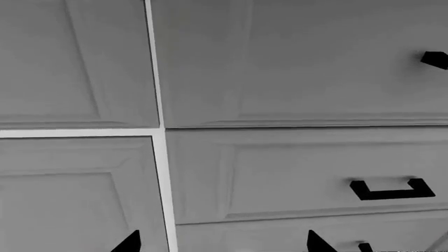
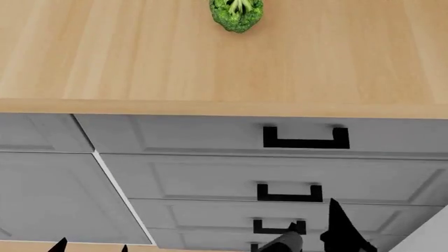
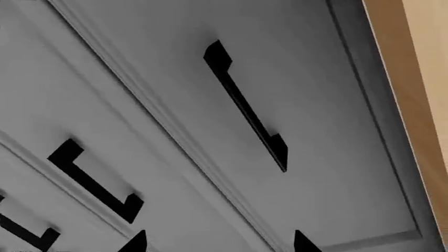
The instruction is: Open the right drawer.
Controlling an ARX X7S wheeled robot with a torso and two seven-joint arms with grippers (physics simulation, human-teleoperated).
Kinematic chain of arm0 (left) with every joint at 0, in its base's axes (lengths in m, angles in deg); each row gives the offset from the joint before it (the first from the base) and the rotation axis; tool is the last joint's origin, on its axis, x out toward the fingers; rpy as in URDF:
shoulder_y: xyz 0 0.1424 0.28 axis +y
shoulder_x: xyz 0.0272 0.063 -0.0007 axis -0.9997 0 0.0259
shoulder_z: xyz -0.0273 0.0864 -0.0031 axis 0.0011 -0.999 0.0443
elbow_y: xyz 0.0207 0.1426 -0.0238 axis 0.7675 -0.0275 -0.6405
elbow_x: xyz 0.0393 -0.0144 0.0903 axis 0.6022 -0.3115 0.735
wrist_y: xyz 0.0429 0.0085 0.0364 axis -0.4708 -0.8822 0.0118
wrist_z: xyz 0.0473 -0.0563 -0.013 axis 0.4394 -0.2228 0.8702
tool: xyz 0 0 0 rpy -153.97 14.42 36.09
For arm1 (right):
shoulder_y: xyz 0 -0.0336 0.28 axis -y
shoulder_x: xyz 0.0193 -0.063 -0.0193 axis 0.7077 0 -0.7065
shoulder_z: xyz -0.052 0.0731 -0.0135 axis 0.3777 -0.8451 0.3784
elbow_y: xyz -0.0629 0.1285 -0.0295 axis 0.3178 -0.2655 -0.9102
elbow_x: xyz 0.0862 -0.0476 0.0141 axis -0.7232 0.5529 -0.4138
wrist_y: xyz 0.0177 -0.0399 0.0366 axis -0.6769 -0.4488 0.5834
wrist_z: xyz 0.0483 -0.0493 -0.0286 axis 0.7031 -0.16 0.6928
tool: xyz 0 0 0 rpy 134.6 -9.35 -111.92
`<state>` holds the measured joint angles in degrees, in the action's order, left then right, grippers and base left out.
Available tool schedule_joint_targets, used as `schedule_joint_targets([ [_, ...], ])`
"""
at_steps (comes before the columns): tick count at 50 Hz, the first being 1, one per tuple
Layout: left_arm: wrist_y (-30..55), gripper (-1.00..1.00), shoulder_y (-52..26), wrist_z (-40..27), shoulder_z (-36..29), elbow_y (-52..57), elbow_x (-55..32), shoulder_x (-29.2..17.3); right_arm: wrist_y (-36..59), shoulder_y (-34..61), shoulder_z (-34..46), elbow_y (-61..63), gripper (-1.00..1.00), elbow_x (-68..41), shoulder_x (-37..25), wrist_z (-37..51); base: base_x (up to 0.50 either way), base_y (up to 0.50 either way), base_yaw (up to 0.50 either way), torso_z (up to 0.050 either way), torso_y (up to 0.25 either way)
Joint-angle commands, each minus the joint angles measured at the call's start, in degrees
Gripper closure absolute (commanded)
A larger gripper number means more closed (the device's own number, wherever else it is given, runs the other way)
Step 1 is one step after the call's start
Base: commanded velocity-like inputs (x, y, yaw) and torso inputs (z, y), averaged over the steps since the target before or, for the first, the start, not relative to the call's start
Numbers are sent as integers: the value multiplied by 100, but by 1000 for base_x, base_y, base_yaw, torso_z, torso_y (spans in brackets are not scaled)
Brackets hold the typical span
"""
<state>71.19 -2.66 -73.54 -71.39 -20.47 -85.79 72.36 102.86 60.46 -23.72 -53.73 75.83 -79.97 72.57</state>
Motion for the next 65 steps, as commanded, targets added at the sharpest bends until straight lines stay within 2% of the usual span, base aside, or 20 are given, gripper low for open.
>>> schedule_joint_targets([
  [1,-27,-100,3,-33,-38,5,21,-16,457,336,441,32,-100,517,-132,-252,0,0,0,0,0],
  [9,-20,-100,-25,-68,-61,-37,61,-26,934,600,1051,-42,-100,1261,-253,-454,0,0,0,0,0],
  [16,1,-100,-22,-72,-86,-11,48,-41,1154,772,1248,-33,-100,1548,-276,-601,0,0,0,0,0],
  [19,-1,-100,-29,-96,-97,-20,80,-44,1704,953,1592,-273,-100,2072,-216,-797,0,0,0,0,0],
  [40,-14,-100,-32,-122,-140,-18,47,-70,1656,963,1607,-299,-100,2060,-227,-831,0,0,0,0,0],
  [41,-17,-100,-41,-115,-150,-31,53,-69,1827,1046,1839,-443,-100,2323,-231,-927,0,0,0,0,0],
  [59,1,-100,-38,-160,-213,6,89,-103,1989,1490,2249,-1068,-100,2748,-161,-1137,0,0,0,0,0],
  [61,-20,-100,-40,-161,-223,-11,103,-103,2053,1670,2555,-1286,-100,3027,-167,-1317,0,0,0,0,0],
  [65,-9,-100,-35,-173,-226,18,91,-111,2030,1796,2649,-1383,-100,3098,-150,-1409,0,0,0,0,0],
])
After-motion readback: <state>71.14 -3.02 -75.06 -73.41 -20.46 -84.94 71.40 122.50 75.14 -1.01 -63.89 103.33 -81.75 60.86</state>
